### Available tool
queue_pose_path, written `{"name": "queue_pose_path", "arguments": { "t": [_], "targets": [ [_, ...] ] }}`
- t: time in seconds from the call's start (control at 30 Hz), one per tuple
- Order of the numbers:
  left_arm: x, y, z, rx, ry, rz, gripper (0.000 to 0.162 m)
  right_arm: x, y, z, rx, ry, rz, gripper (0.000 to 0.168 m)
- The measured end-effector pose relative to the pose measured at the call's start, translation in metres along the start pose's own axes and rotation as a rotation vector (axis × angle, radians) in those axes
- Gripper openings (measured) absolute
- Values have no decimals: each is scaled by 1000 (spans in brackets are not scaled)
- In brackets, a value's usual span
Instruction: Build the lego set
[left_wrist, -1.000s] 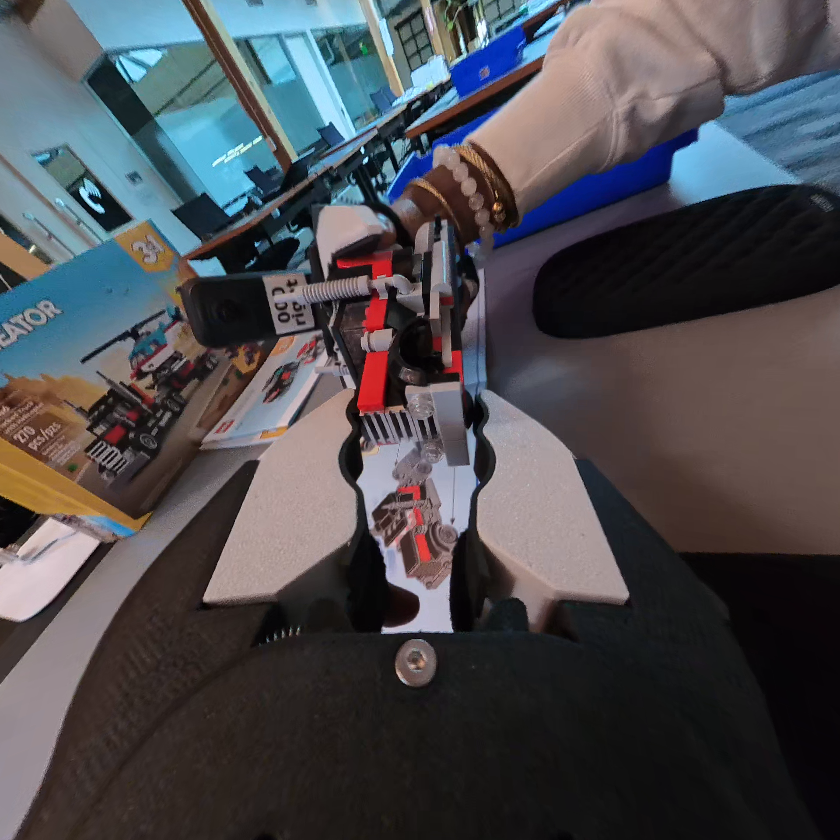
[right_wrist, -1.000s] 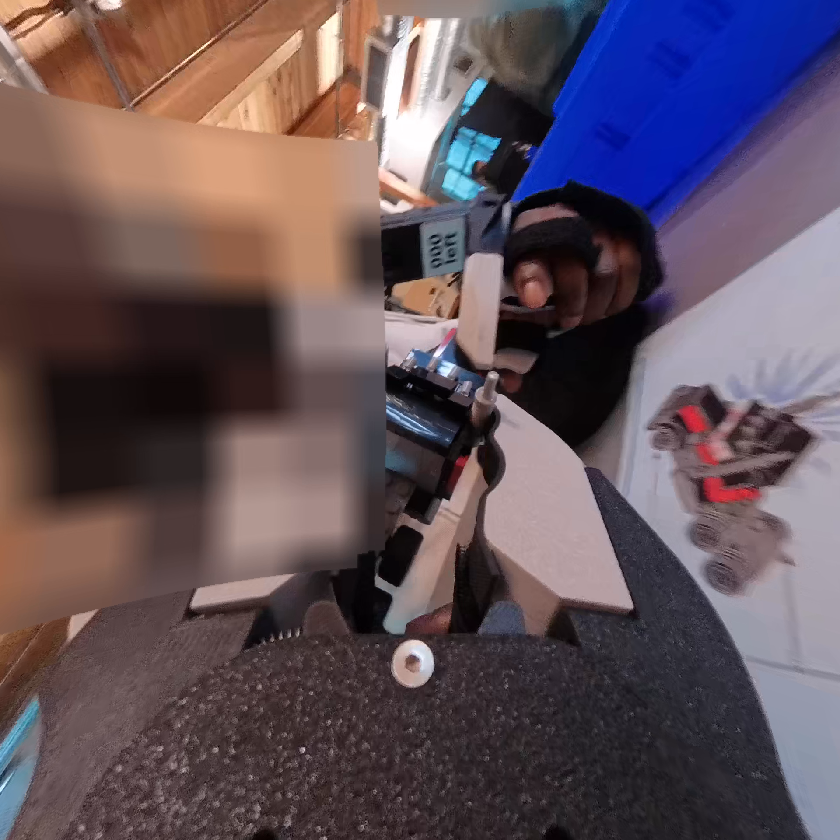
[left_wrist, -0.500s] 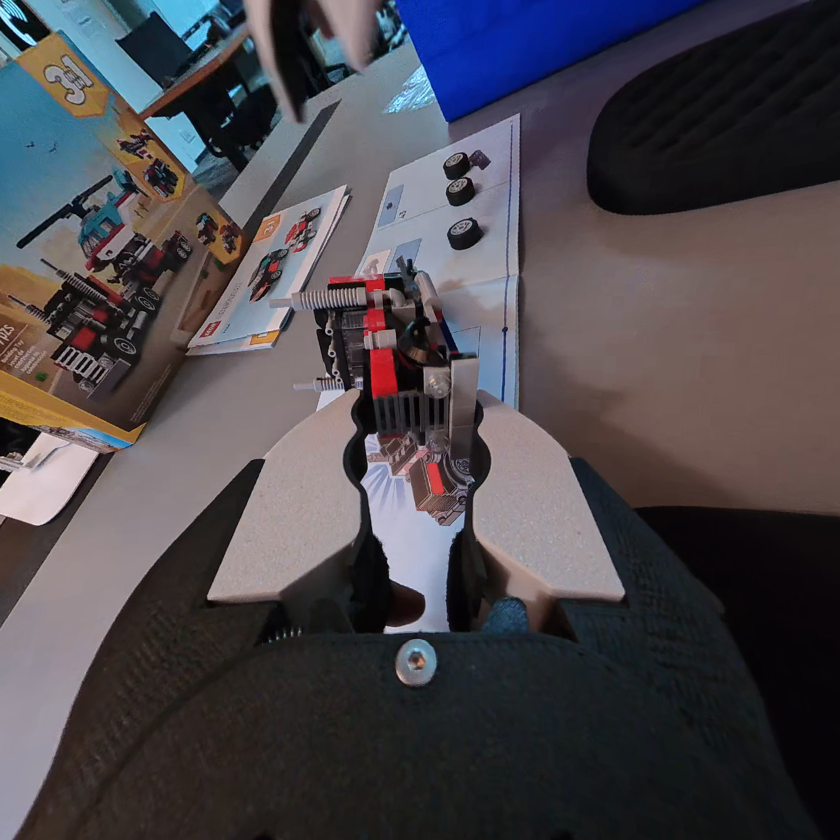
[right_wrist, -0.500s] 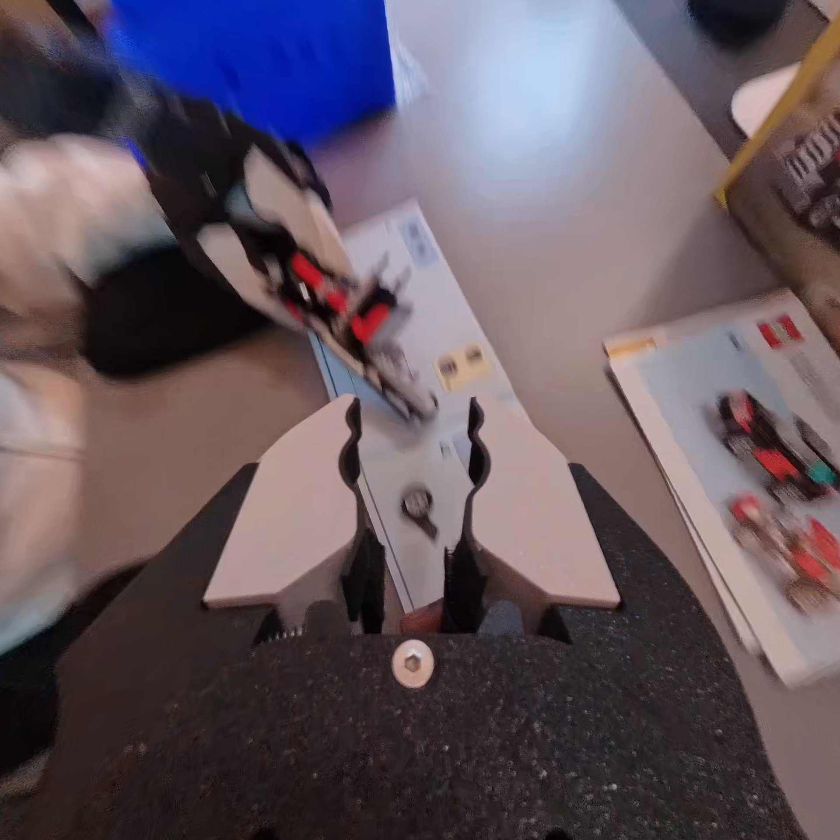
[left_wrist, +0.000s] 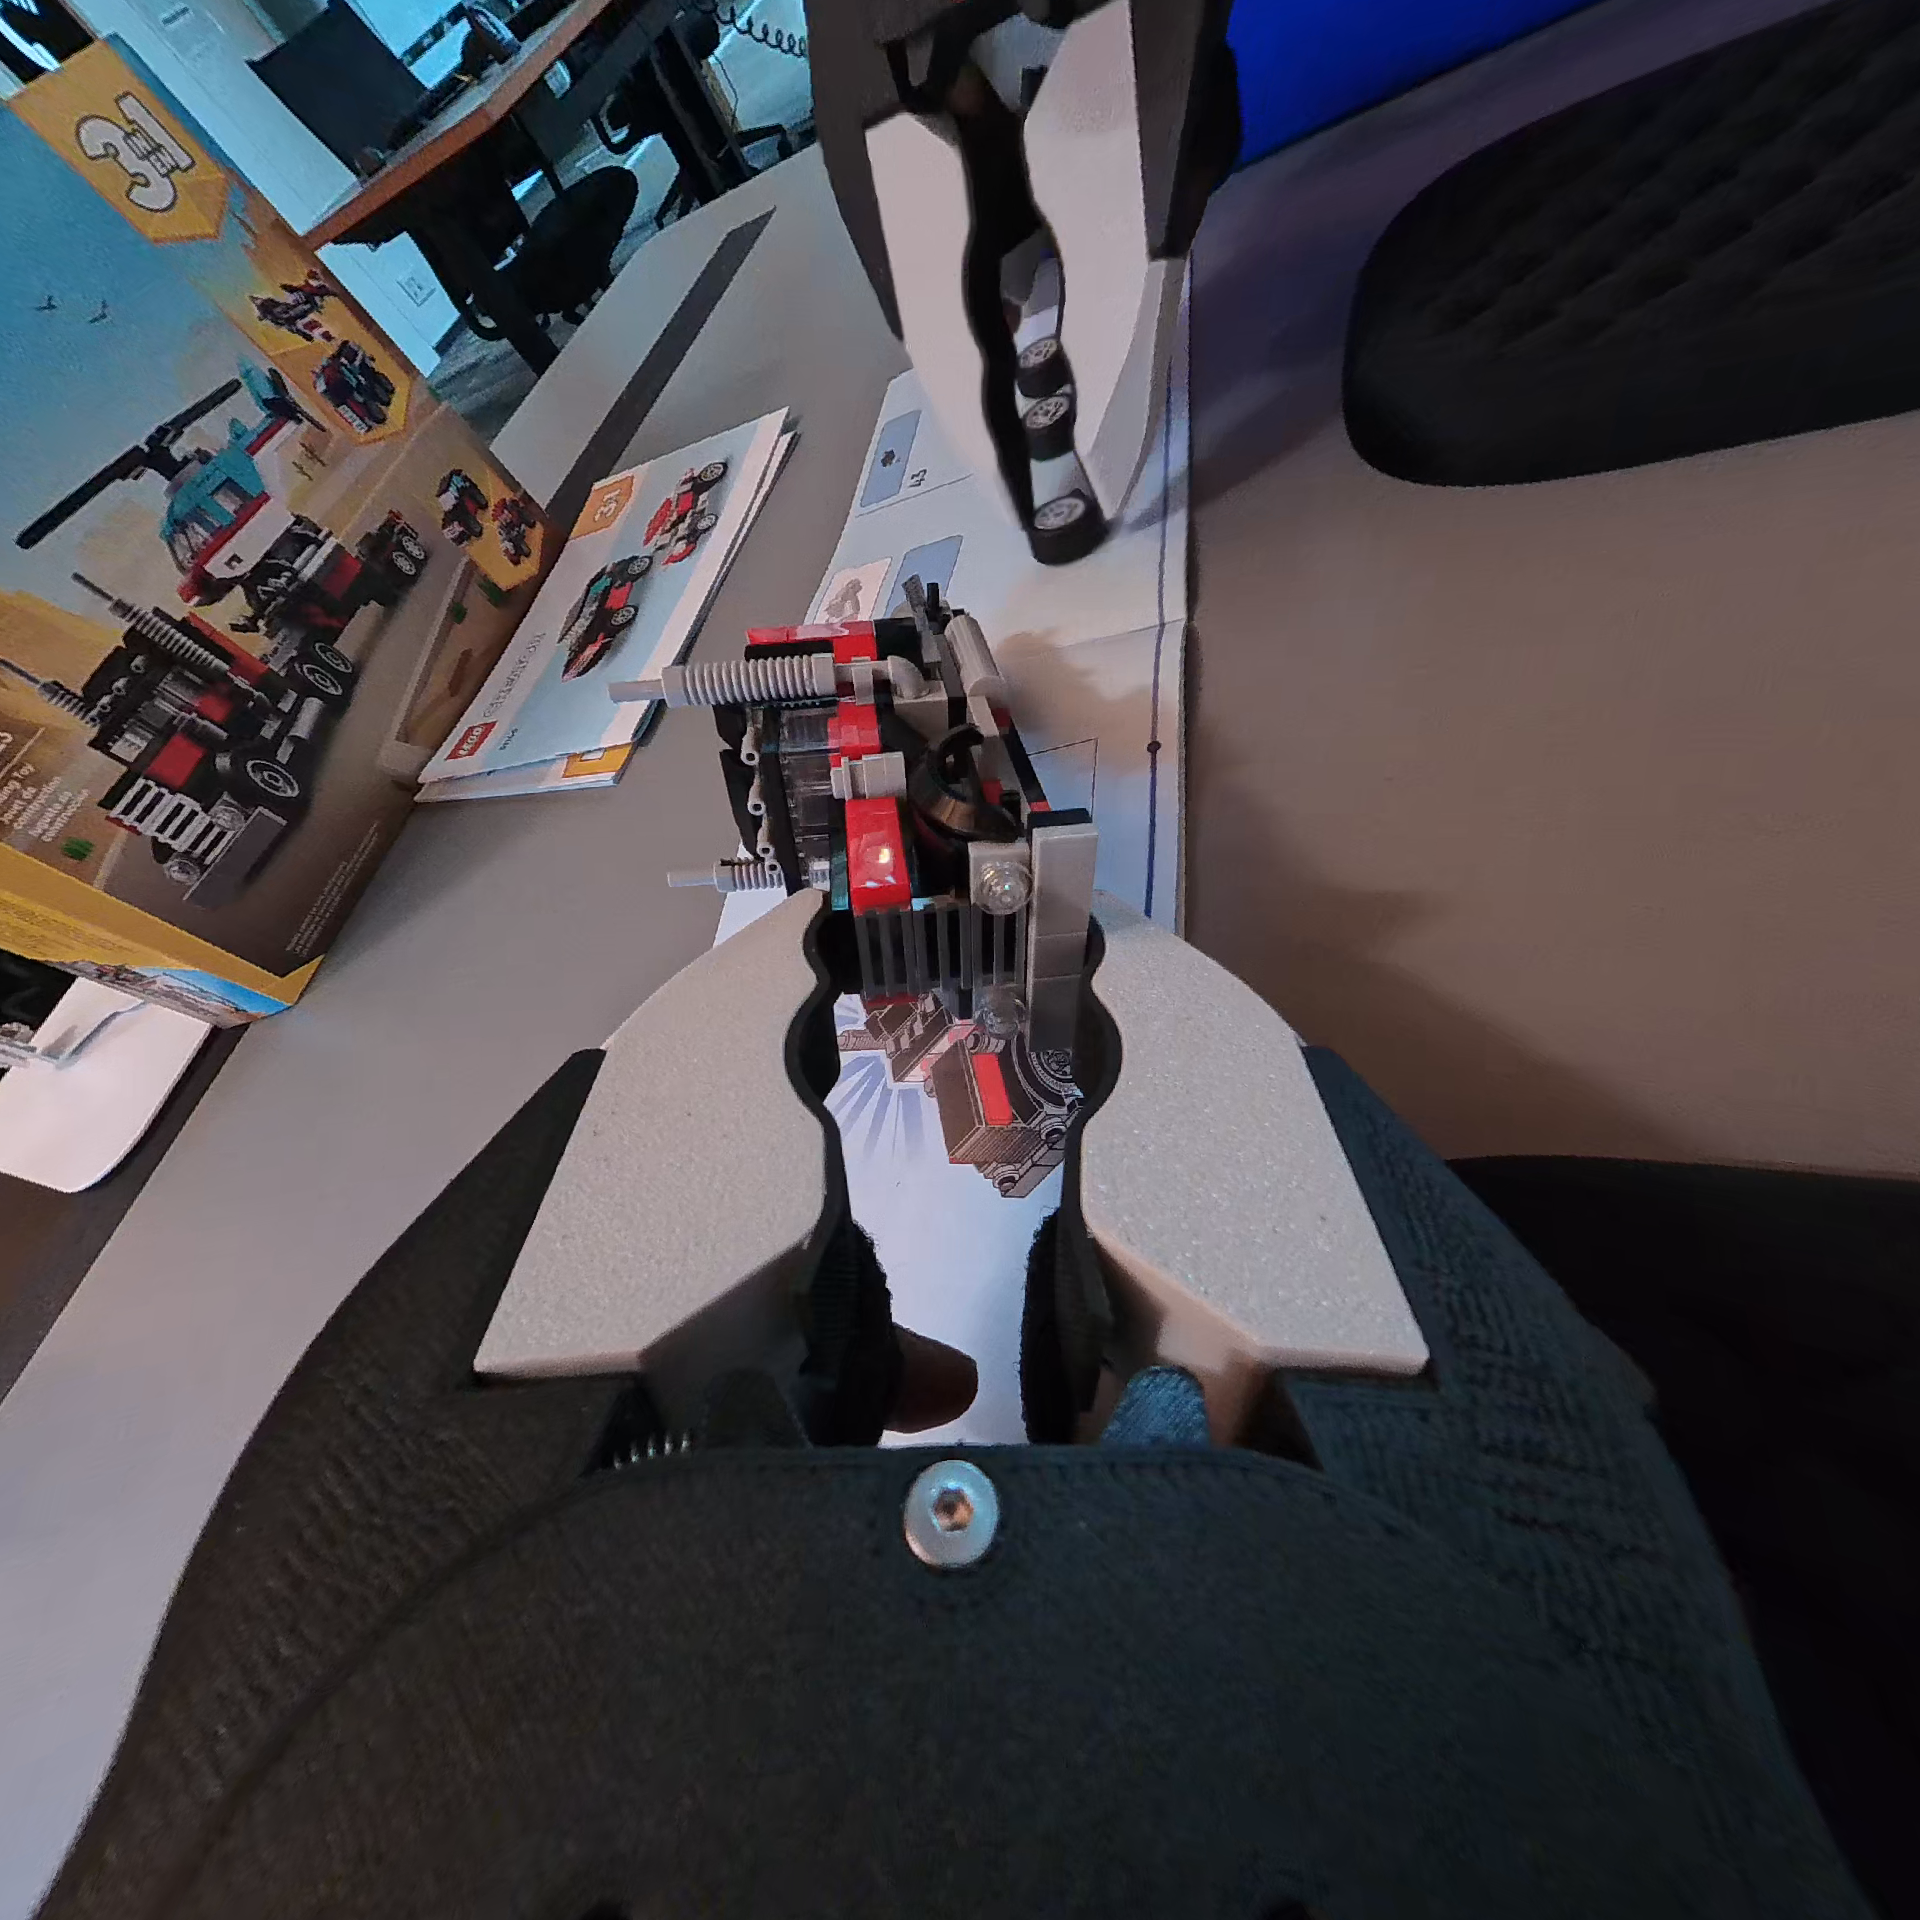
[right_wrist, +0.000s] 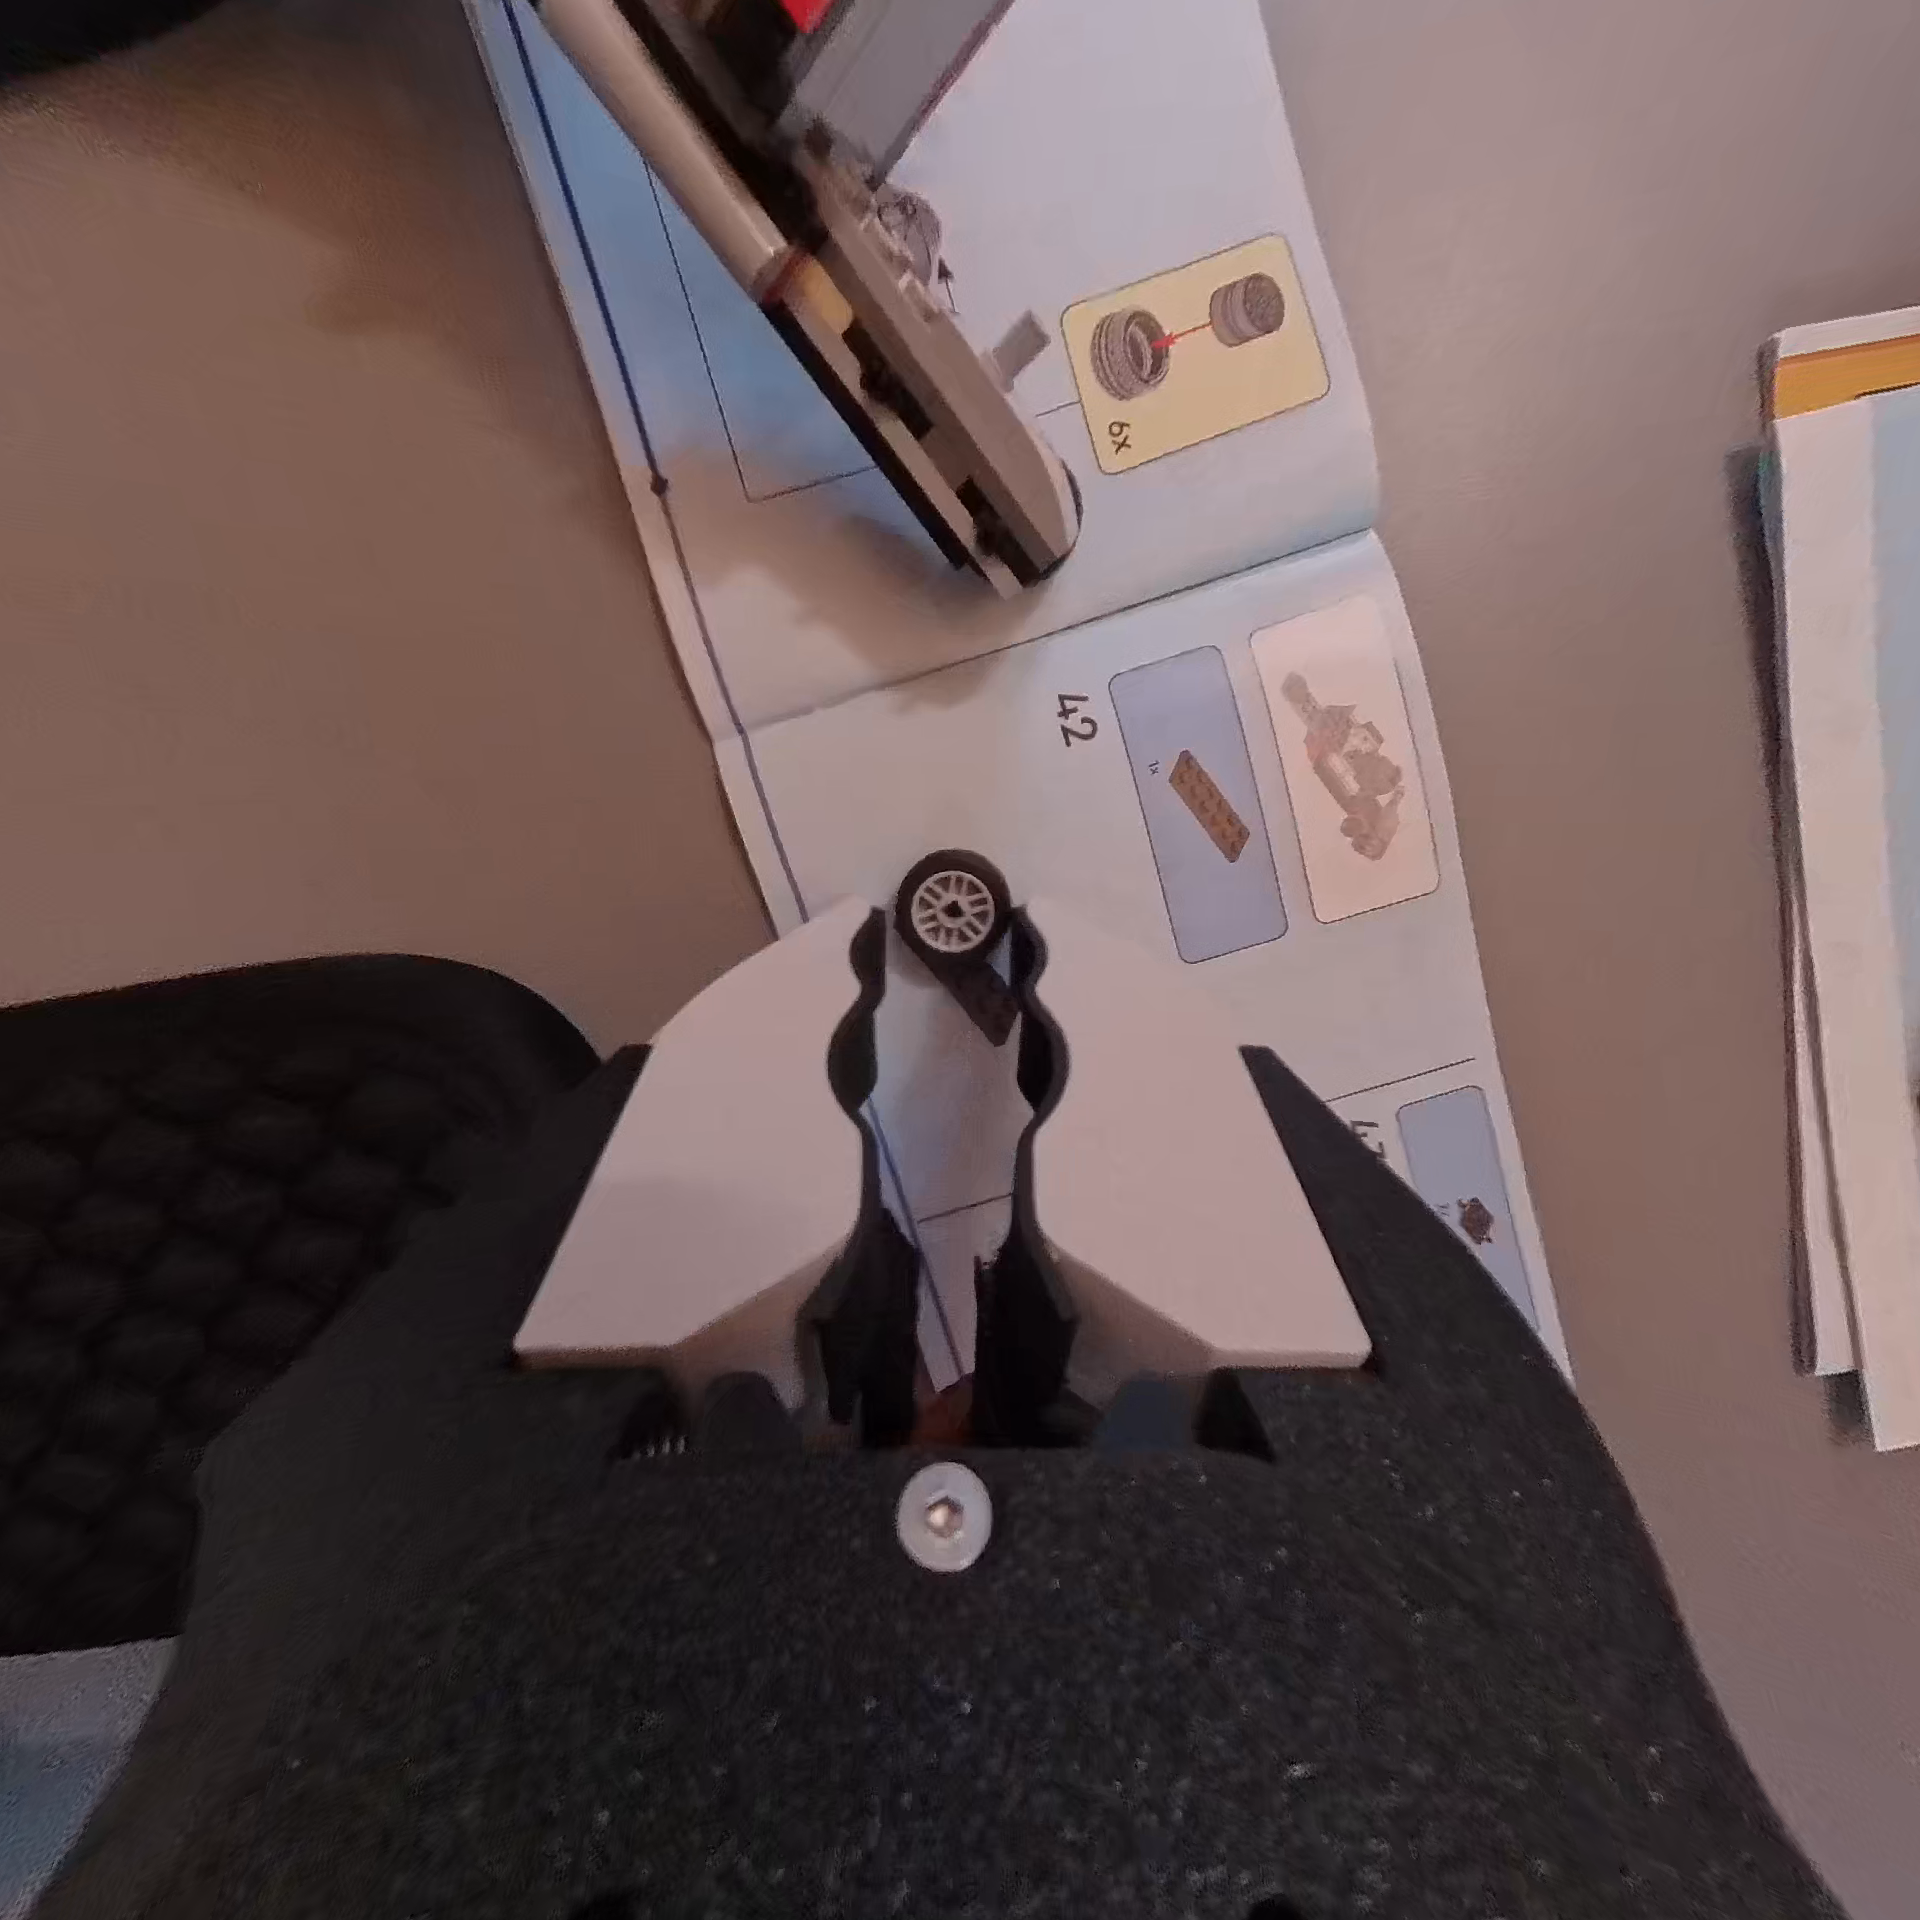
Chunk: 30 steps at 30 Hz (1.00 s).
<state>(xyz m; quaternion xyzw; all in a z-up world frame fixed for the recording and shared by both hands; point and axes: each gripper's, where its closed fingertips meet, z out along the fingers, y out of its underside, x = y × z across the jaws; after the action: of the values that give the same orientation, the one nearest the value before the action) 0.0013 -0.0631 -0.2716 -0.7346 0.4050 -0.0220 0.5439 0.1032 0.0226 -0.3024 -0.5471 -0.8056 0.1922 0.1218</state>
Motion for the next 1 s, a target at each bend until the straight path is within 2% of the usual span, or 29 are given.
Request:
{"name": "queue_pose_path", "arguments": {
  "t": [0.07,0.13,0.3,0.37,0.47,0.57,0.77,1.0],
  "targets": [
    [0,0,0,-3,1,-2,42,2,1,0,-8,22,-32,21],
    [0,0,0,-1,-1,-2,42,1,-8,-6,59,52,-60,21],
    [-2,-7,-3,42,9,-81,42,-39,-98,-49,565,118,-211,20],
    [-2,-7,-3,45,8,-83,42,-55,-120,-49,621,167,-287,20],
    [-2,-7,-3,38,3,-82,42,-67,-134,-37,598,227,-362,20],
    [-1,-7,-3,42,5,-81,42,-67,-132,-20,499,302,-461,20],
    [-1,-6,-3,36,4,-80,42,-63,-136,-9,436,281,-549,20],
    [-2,5,-1,-39,-7,-59,42,-59,-138,7,272,209,-654,20]
  ]
}}
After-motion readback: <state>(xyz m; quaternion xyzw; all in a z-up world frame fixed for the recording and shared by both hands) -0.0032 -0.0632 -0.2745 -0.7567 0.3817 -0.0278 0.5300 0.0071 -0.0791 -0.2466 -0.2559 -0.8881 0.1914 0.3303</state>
